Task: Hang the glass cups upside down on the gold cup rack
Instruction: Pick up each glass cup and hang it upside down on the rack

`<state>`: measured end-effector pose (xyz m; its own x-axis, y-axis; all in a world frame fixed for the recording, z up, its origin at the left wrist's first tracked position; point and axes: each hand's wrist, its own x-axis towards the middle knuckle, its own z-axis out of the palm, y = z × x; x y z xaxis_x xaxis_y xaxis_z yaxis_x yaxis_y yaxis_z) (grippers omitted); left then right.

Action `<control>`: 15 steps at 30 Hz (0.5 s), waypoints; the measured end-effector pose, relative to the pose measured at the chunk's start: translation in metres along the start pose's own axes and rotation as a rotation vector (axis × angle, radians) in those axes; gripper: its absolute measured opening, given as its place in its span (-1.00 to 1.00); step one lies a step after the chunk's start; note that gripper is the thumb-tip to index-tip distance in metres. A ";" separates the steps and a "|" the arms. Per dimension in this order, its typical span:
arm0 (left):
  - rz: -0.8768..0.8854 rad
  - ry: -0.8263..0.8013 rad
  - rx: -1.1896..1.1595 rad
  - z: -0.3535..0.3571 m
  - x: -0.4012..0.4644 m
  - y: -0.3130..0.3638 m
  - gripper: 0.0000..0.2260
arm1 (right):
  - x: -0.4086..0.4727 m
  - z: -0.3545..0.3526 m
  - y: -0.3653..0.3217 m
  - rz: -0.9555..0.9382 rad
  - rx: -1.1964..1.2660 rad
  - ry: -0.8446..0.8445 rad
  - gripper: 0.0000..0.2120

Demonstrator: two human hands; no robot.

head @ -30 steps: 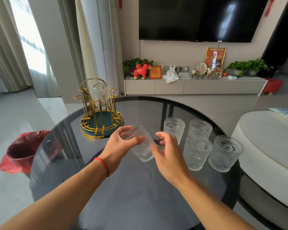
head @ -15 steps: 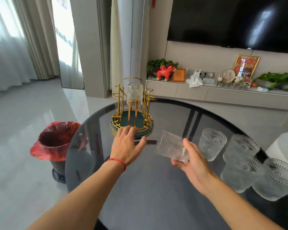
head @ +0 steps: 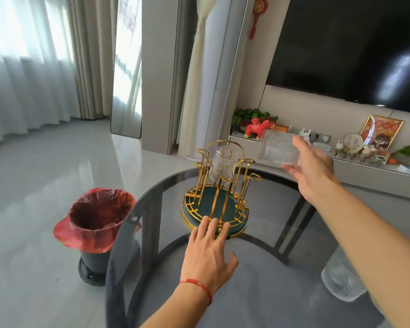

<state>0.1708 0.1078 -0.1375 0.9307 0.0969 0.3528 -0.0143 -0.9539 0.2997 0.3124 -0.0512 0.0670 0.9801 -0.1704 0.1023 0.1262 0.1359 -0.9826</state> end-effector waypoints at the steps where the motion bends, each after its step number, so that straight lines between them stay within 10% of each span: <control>1: 0.002 -0.004 0.004 0.000 0.000 0.001 -0.34 | 0.006 0.012 -0.006 -0.022 -0.016 -0.033 -0.72; 9: 0.010 -0.020 0.020 -0.005 0.000 0.003 -0.37 | 0.020 0.123 -0.015 -0.111 -0.225 -0.196 -0.73; 15: 0.014 -0.003 0.013 -0.006 -0.001 0.004 -0.36 | 0.010 0.155 -0.004 -0.325 -0.589 -0.232 -0.29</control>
<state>0.1677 0.1056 -0.1314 0.9315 0.0824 0.3544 -0.0231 -0.9587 0.2834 0.3454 0.0975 0.0955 0.9225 0.1085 0.3705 0.3781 -0.4474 -0.8105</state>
